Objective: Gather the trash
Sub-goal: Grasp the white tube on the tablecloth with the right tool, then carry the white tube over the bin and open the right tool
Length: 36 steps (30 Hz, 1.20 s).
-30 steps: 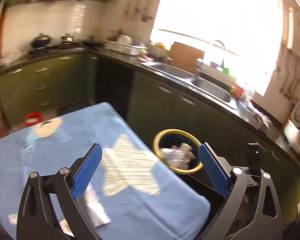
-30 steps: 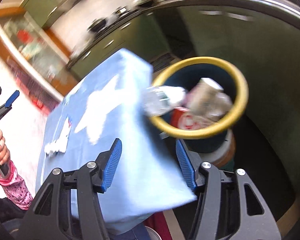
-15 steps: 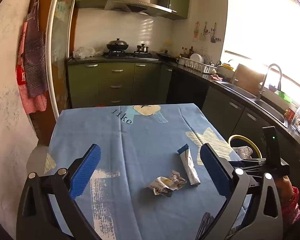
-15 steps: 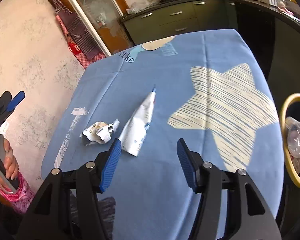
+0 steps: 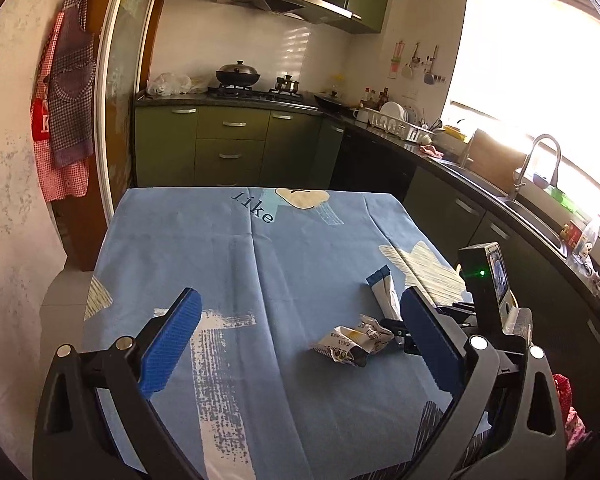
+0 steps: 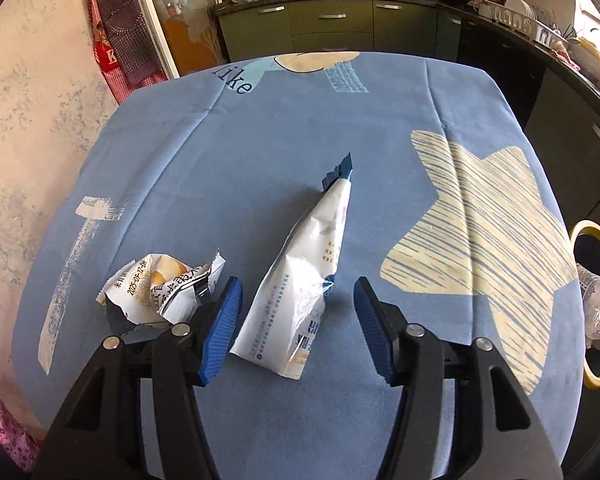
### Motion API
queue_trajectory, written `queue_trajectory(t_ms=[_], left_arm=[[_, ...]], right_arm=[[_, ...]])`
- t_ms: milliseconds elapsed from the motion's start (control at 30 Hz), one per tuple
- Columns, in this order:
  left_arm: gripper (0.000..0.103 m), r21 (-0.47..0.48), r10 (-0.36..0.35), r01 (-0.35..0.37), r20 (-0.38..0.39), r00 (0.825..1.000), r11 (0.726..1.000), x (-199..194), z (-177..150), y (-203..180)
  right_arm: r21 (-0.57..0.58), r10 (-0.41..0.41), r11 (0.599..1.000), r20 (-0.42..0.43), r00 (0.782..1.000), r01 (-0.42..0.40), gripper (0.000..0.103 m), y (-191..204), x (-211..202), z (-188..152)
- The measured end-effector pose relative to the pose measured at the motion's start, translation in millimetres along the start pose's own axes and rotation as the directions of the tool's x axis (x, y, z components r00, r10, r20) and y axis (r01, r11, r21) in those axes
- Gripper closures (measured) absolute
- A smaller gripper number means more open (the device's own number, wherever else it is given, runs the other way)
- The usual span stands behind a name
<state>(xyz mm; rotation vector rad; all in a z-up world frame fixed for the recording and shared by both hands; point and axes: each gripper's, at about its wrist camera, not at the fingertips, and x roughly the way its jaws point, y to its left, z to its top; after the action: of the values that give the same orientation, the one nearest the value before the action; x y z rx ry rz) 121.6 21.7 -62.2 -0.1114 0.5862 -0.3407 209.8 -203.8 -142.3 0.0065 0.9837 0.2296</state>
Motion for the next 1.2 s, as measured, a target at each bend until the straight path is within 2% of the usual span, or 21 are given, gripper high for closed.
queue_trajectory(t_ms=[133, 233, 367, 633, 767, 867, 1033, 1100, 1200], left_arm=[[0.005, -0.017, -0.017, 0.017, -0.009, 1.000, 1.000, 3, -2, 4], [0.005, -0.025, -0.024, 0.023, -0.014, 1.000, 0.999, 5, -3, 6], [0.005, -0.022, -0.024, 0.024, -0.015, 1.000, 0.999, 6, -3, 4], [0.005, 0.003, -0.031, 0.031, -0.033, 0.999, 1.000, 12, -2, -9], [0.005, 0.019, -0.029, 0.030, -0.043, 0.999, 0.999, 17, -1, -17], [0.005, 0.026, -0.031, 0.032, -0.052, 0.998, 0.999, 22, -2, -22], [0.005, 0.036, -0.035, 0.038, -0.077, 0.996, 0.999, 34, -4, -33], [0.005, 0.041, -0.038, 0.041, -0.089, 0.995, 0.998, 39, -5, -39], [0.005, 0.053, -0.044, 0.049, -0.100, 0.994, 0.997, 45, -5, -47]], right_arm=[[-0.023, -0.022, 0.999, 0.000, 1.000, 0.022, 0.058, 7, 2, -4], [-0.038, -0.051, 0.998, 0.015, 0.999, 0.051, 0.072, 6, -1, -9], [-0.040, -0.039, 0.998, 0.035, 0.999, 0.040, 0.080, -1, -8, -14], [0.026, -0.011, 1.000, 0.108, 0.994, 0.008, 0.082, -34, -45, -24], [0.131, -0.095, 0.989, 0.181, 0.979, 0.072, 0.082, -79, -80, -30], [0.244, -0.220, 0.955, 0.208, 0.953, 0.167, 0.082, -129, -103, -39], [0.420, -0.427, 0.843, 0.144, 0.893, 0.336, 0.081, -214, -123, -63], [0.460, -0.465, 0.807, 0.107, 0.879, 0.370, 0.081, -240, -122, -70], [0.492, -0.492, 0.773, 0.064, 0.868, 0.402, 0.081, -267, -114, -77]])
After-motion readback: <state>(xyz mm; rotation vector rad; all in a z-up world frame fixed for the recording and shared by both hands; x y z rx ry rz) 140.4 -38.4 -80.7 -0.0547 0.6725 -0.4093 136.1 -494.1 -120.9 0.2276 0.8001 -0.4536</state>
